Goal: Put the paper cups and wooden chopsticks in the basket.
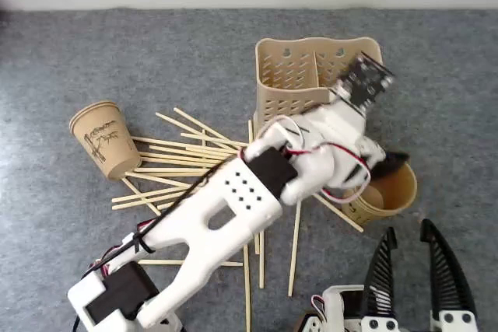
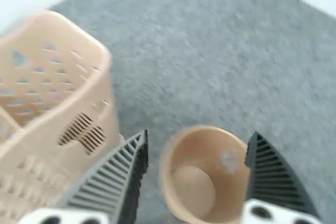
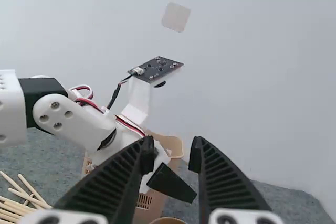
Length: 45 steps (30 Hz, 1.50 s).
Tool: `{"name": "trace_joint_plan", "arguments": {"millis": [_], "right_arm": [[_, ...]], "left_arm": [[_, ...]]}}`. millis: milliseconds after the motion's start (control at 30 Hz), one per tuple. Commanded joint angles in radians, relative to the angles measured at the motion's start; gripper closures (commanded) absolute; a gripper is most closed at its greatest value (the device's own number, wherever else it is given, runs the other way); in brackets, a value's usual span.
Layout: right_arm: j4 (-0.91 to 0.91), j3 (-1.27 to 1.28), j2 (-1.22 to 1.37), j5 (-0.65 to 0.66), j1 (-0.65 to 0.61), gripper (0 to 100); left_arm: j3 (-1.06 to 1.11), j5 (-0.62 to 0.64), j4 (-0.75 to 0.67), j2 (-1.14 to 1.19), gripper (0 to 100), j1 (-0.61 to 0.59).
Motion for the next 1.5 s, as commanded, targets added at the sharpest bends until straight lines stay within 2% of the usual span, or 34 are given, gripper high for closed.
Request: {"name": "trace_joint_plan", "arguments": {"millis": [0,200,433,667,833,933,1100,1233,1300,1467], "right_arm": [[-0.01,-0.021,0.004,-0.003,-0.008,86.6],[-0.001,-0.015,0.013,0.0,-0.002,86.6],[0.045,-0.014,0.016,0.0,-0.002,86.6],[0.094,-0.014,0.016,0.0,-0.002,86.6],[0.133,-0.014,0.016,0.0,-0.005,86.6],[0.136,-0.009,0.016,0.0,-0.002,86.6],[0.14,0.084,0.016,0.037,-0.002,86.6],[0.14,0.187,0.016,0.071,-0.002,86.6],[0.14,0.218,0.016,0.069,-0.002,86.6],[0.14,0.247,0.016,0.069,-0.002,86.6]], "left_arm": [[-0.107,0.008,0.051,-0.011,71,-0.058],[-0.3,-0.003,0.316,-0.015,71,-0.19],[-0.559,-0.121,0.674,-0.189,71,-0.385],[-0.515,-0.316,0.858,-0.31,71,-0.769],[-0.318,-0.505,0.778,-0.255,71,-1.011],[-0.252,-0.618,0.689,-0.16,71,-1.094],[-0.294,-0.776,0.606,0.046,71,-1.171],[-0.464,-0.786,0.606,0.213,71,-1.215],[-0.587,-0.743,0.595,0.302,71,-1.247],[-0.851,-0.683,0.497,0.551,71,-1.304]]}}
